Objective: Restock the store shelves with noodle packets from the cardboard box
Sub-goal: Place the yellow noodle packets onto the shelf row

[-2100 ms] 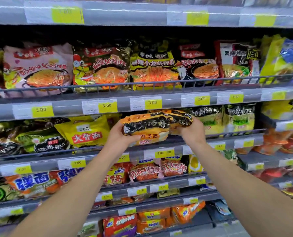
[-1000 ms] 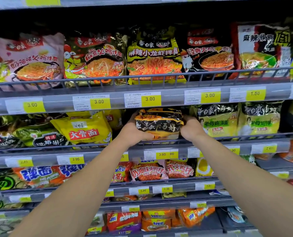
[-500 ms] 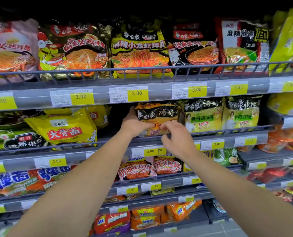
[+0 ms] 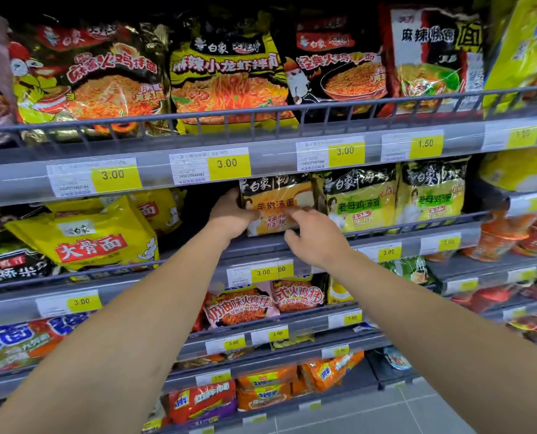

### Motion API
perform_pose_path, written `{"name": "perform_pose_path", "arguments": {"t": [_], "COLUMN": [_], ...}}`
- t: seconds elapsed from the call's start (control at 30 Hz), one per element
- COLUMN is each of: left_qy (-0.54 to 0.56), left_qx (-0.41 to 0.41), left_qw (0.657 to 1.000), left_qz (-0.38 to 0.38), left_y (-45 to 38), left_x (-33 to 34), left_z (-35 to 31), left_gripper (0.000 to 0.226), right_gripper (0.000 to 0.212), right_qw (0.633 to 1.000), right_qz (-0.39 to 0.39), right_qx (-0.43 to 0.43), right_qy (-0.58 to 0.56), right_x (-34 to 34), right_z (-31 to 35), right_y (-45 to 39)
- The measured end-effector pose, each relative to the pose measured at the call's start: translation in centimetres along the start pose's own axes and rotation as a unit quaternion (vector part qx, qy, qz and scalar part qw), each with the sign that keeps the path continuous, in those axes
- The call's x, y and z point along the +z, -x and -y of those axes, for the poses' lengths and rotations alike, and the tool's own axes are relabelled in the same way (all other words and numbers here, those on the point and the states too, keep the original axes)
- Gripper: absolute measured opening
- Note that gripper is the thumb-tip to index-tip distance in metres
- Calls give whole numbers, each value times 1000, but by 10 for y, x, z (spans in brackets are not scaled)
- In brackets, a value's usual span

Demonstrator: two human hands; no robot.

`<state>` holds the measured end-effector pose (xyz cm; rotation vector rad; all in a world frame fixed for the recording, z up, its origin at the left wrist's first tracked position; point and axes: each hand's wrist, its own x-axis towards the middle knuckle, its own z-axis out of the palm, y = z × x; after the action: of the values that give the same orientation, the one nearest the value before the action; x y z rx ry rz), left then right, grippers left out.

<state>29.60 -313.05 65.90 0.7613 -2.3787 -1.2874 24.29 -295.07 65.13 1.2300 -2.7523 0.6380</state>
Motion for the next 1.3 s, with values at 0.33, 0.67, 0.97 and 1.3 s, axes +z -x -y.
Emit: {"name": "perform_pose_path", "arguments": {"t": [0.33,0.67,0.97,1.3], "left_qy": [-92,-88,-124,-172], "left_qx": [-1,77,89,155], "left_qw": [993,992,986,967], "left_qz": [-76,47,62,108], "left_y": [3,26,64,159], "left_x": [-3,-13,-48,-122], "left_z": [5,5,16,75], "left_gripper": [65,45,55,47], "right_gripper": [37,21,48,47], "right_qw": [999,997,994,989], "right_qz": [-6,50,34,42], "right_qx": [29,59,90,136], "right_qy": [13,9,53,50], "right_x": [7,-2,-15,25], "right_z": [2,13,39,151], "right_y": [-4,1,25,100]}}
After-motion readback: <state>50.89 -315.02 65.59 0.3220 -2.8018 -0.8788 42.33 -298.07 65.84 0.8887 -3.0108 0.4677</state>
